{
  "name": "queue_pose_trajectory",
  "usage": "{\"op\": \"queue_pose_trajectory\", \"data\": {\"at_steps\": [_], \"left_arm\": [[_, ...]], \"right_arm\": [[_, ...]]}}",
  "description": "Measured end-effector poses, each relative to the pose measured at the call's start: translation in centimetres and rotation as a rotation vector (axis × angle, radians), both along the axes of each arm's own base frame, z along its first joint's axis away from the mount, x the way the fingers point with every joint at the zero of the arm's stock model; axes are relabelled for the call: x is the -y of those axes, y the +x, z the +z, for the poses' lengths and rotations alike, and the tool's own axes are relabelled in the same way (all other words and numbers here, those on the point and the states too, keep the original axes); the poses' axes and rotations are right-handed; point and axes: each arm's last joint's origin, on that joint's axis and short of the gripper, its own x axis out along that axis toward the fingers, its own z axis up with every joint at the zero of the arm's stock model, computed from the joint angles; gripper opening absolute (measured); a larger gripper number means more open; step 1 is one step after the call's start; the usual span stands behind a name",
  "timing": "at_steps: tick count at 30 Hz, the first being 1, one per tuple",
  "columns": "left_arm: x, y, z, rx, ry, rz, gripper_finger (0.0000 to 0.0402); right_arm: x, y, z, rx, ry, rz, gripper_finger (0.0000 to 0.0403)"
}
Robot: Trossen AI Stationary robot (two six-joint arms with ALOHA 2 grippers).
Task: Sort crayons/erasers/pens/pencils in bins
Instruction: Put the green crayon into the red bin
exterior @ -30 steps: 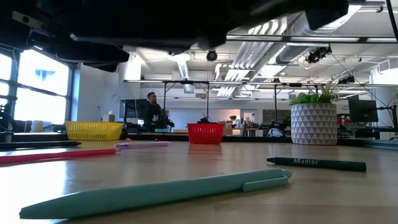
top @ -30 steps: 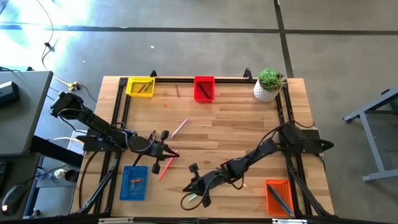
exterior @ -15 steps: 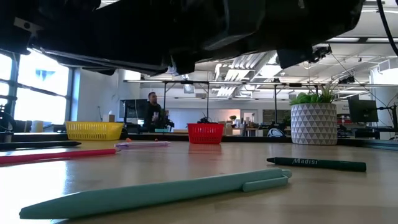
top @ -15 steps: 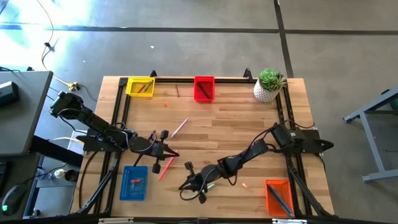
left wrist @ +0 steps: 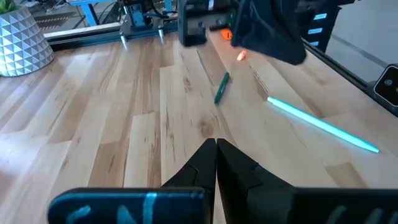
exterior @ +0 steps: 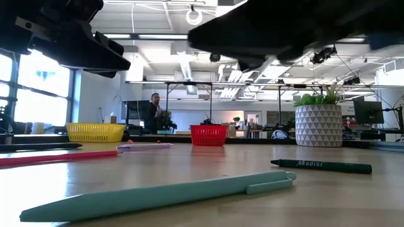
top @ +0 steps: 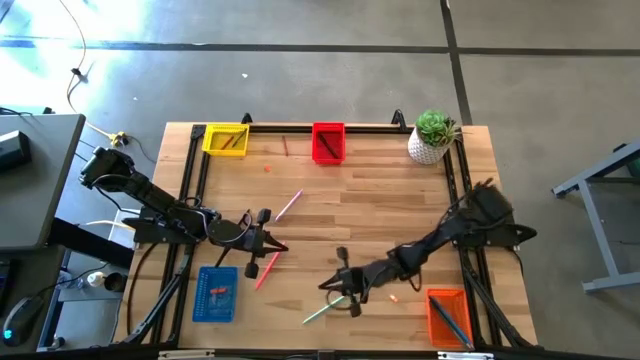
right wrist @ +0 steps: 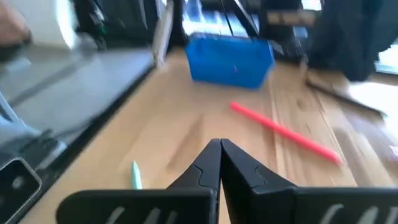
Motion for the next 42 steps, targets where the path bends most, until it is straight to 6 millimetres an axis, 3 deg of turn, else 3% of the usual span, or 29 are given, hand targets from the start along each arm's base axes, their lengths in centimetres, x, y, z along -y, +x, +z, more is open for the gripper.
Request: {"op": "queue_pose_trajectory", "data": {"at_steps": [11, 20, 26, 32, 37, 42], "left_arm": [[0.0, 0.0, 0.0, 0.003, -0.008, 0.001, 0.0003], [0.0, 0.0, 0.0, -0.004, -0.007, 0.000, 0.0003], [0.0, 0.0, 0.0, -0.004, -0.006, 0.002, 0.0003], [0.0, 0.0, 0.0, -0.003, -0.006, 0.003, 0.0003], [0.0, 0.0, 0.0, -0.003, -0.006, 0.002, 0.0003], [0.0, 0.0, 0.0, -0.003, -0.006, 0.003, 0.0003]], "right_arm": [[-3.5, -1.4, 5.2, -0.547, -0.155, -0.224, 0.0000], [-4.0, -2.0, 7.9, -0.712, -0.067, -0.328, 0.0010], [-2.8, -3.4, 6.9, -0.873, -0.007, -0.504, 0.0066], [-0.9, -4.0, 3.7, -0.989, 0.095, -0.608, 0.0128], [0.3, -4.6, 1.1, -1.034, 0.145, -0.644, 0.0143], [0.2, -4.5, -0.1, -1.001, 0.217, -0.584, 0.0144]]}}
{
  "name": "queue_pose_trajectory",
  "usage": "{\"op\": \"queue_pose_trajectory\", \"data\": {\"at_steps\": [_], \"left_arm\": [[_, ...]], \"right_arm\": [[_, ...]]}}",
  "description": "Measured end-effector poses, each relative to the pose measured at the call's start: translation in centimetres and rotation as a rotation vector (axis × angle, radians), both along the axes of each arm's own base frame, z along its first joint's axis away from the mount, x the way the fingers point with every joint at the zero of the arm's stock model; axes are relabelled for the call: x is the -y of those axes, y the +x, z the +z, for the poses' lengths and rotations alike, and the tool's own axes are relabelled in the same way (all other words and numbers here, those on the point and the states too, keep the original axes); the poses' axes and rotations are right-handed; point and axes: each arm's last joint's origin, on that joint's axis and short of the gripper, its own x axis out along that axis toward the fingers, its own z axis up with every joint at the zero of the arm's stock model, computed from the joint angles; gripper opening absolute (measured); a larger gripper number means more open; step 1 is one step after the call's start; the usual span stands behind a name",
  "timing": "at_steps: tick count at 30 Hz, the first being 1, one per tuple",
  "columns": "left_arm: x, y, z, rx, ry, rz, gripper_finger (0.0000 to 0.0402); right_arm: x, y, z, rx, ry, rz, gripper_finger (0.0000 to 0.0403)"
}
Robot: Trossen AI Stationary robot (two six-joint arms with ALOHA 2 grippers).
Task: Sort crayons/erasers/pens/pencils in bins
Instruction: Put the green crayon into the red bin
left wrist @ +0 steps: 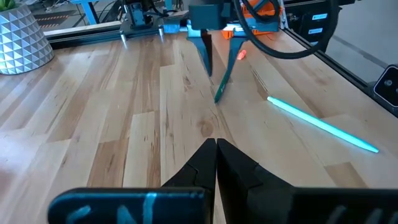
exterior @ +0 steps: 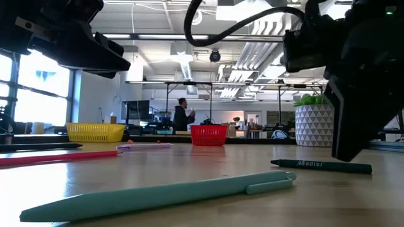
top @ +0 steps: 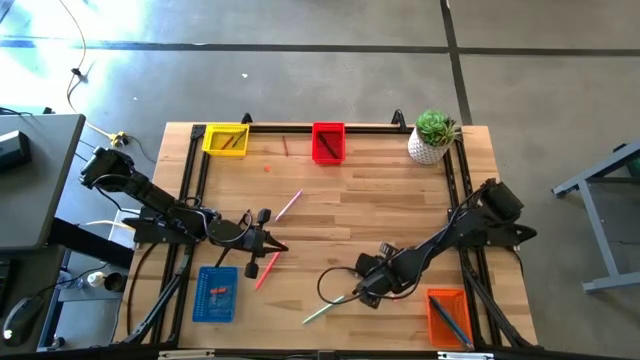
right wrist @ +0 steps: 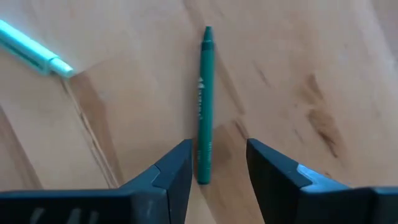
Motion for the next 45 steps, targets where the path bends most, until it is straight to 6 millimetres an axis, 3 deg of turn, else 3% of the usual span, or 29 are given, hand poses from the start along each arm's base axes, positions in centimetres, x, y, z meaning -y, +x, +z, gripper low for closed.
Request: {"op": "queue_pose_trajectory", "data": {"at_steps": [10, 16, 28, 35, 45], "left_arm": [[0.0, 0.0, 0.0, 0.000, 0.000, 0.000, 0.0003], [0.0, 0.0, 0.0, 0.000, 0.000, 0.000, 0.0003], [0.0, 0.0, 0.0, 0.000, -0.010, 0.004, 0.0003], [-0.5, 0.1, 0.0, 0.003, 0.005, 0.022, 0.0003], [-0.7, 0.2, 0.0, -0.001, -0.003, 0.032, 0.0003]], "right_arm": [[0.1, 0.0, -0.7, 0.016, -0.043, 0.017, 0.0134], [0.5, 0.2, -1.9, -0.044, -0.067, 0.017, 0.0091], [1.2, 0.8, -1.4, -0.023, -0.076, 0.079, 0.0012], [4.3, 2.0, -0.3, 0.039, -0.138, -0.006, 0.0010], [8.1, 3.1, 2.6, 0.130, -0.082, -0.135, 0.0011]]}}
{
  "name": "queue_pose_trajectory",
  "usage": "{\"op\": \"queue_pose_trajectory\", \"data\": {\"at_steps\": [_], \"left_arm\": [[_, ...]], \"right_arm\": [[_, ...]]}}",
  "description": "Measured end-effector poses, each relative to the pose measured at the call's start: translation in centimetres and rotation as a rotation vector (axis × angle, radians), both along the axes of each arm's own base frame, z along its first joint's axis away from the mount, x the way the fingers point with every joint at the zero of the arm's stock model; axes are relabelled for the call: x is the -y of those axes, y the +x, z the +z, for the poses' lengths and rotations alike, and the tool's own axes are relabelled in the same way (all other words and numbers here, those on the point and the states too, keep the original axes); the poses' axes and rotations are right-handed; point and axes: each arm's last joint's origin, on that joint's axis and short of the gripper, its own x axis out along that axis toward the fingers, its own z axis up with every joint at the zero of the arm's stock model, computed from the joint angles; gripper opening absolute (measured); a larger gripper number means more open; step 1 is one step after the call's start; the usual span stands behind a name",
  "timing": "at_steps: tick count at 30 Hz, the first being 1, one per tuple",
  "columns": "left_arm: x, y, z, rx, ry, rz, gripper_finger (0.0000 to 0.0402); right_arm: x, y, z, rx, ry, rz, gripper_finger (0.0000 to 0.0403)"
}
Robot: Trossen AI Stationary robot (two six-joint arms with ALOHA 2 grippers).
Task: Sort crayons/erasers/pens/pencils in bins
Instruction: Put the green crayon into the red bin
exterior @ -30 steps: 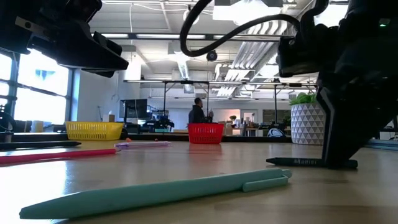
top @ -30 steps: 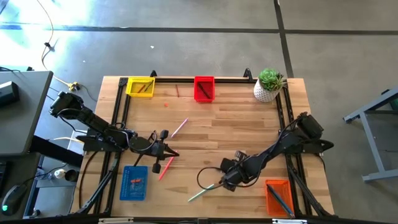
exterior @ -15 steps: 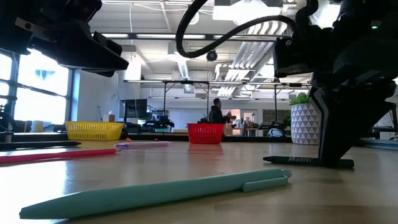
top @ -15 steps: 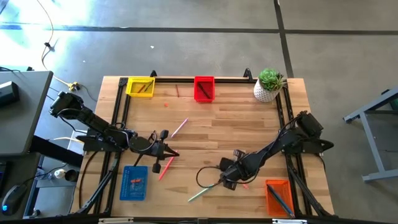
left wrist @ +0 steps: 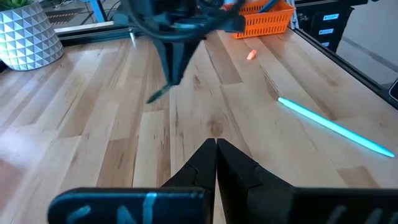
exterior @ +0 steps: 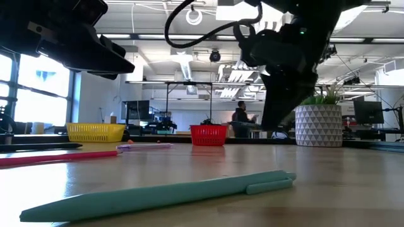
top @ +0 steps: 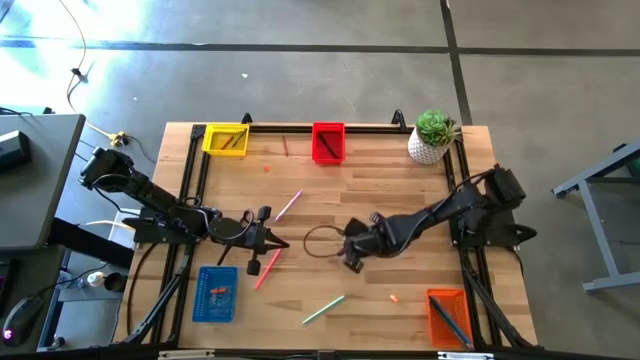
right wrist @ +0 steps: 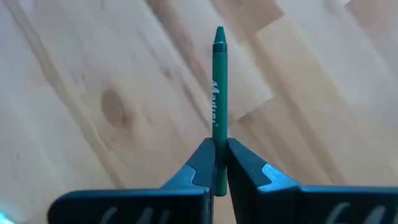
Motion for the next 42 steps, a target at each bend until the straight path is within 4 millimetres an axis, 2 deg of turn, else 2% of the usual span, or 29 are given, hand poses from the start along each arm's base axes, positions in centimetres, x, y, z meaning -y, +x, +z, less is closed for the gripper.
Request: {"op": "queue_pose_trajectory", "data": {"at_steps": [3, 7, 11, 15, 22, 27, 31, 36, 42], "left_arm": [[0.0, 0.0, 0.0, 0.000, 0.001, 0.000, 0.0003], [0.0, 0.0, 0.0, 0.003, 0.002, -0.001, 0.0003], [0.0, 0.0, 0.1, 0.006, -0.001, 0.000, 0.0003], [-0.1, 0.0, 0.1, 0.011, 0.009, 0.031, 0.0003], [-0.3, 0.0, 0.1, 0.018, 0.027, 0.100, 0.0003], [-0.3, 0.0, 0.1, 0.020, 0.027, 0.101, 0.0003], [-0.3, 0.0, 0.2, 0.023, 0.026, 0.101, 0.0003], [-0.3, 0.0, 0.1, 0.021, 0.036, 0.098, 0.0003], [-0.3, 0.0, 0.2, 0.021, 0.044, 0.095, 0.0003]], "right_arm": [[1.7, 0.3, 1.0, 0.050, -0.028, -0.063, 0.0011], [4.9, 1.4, 2.0, 0.147, -0.129, -0.154, 0.0012], [9.0, 2.6, 2.4, 0.217, -0.175, -0.207, 0.0012], [13.3, 2.8, 2.6, 0.236, -0.220, -0.269, 0.0012], [20.4, 3.2, 3.4, 0.207, -0.276, -0.335, 0.0012], [24.8, 5.3, 4.4, 0.170, -0.331, -0.340, 0.0012], [28.1, 6.8, 3.4, 0.045, -0.326, -0.350, 0.0012], [30.8, 8.8, 2.2, -0.062, -0.310, -0.328, 0.0012], [32.0, 10.8, 1.3, -0.097, -0.238, -0.292, 0.0012]]}}
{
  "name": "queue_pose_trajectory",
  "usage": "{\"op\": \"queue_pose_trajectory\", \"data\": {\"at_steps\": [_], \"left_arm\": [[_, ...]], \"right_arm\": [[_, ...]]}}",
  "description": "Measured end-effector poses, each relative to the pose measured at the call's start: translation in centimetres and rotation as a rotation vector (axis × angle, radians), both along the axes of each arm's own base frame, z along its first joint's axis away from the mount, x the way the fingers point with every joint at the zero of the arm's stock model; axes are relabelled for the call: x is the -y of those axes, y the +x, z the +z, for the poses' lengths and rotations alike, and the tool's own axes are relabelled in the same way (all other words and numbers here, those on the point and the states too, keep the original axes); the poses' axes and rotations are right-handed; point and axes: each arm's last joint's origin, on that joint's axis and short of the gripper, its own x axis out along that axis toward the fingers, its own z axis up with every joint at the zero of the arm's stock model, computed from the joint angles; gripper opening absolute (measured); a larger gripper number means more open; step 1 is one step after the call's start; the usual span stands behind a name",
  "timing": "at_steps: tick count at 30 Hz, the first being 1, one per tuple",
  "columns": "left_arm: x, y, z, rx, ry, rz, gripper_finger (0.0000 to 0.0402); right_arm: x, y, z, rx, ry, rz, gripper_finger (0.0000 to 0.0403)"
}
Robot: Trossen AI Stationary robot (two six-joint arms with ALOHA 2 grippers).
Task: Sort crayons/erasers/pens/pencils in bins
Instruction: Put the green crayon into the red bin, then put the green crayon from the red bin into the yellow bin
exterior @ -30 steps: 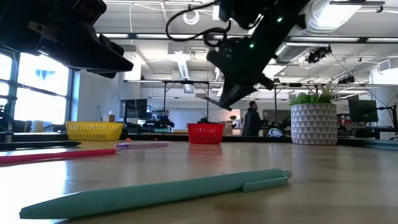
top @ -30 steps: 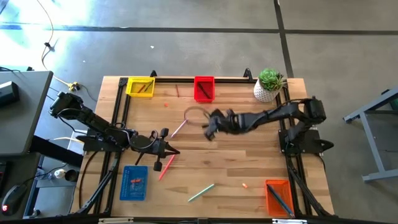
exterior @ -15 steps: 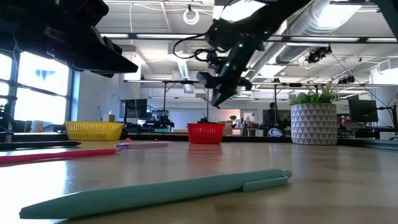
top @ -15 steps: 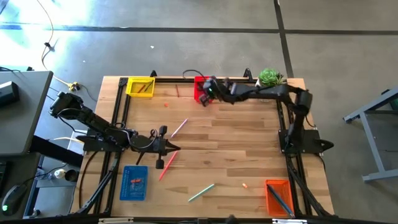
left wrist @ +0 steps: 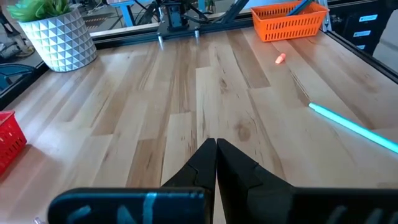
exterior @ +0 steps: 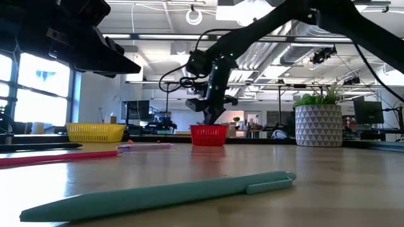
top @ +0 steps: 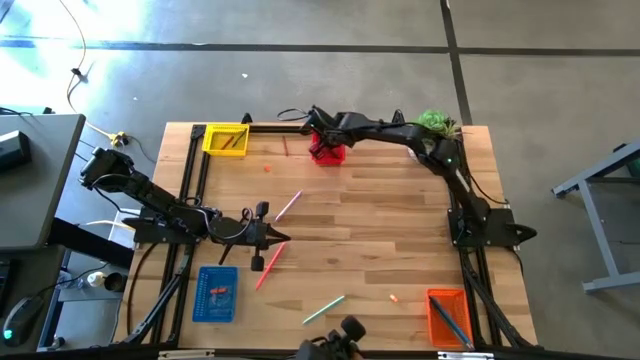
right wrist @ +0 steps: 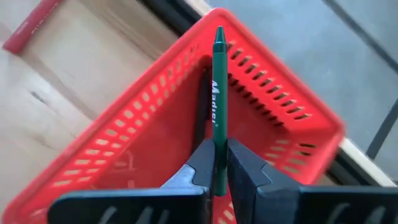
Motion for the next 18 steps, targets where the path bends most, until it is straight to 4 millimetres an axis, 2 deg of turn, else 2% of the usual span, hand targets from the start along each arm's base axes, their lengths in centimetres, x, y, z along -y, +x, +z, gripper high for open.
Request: {"op": "queue_pose_trajectory", "data": {"at_steps": [6, 12, 15, 18], "left_arm": [[0.0, 0.0, 0.0, 0.004, -0.001, 0.000, 0.0003], [0.0, 0.0, 0.1, 0.010, -0.010, 0.002, 0.0003], [0.0, 0.0, 0.1, 0.010, -0.011, 0.001, 0.0003], [0.0, 0.0, 0.1, 0.011, -0.011, 0.000, 0.0003]], "right_arm": [[0.4, 0.4, -0.1, -0.023, 0.042, -0.004, 0.0029], [0.4, 0.2, -0.1, -0.025, 0.066, -0.054, 0.0095], [0.1, -0.1, 0.1, -0.066, 0.084, -0.047, 0.0120], [-1.1, -0.1, 1.2, -0.145, 0.056, 0.004, 0.0117]]}}
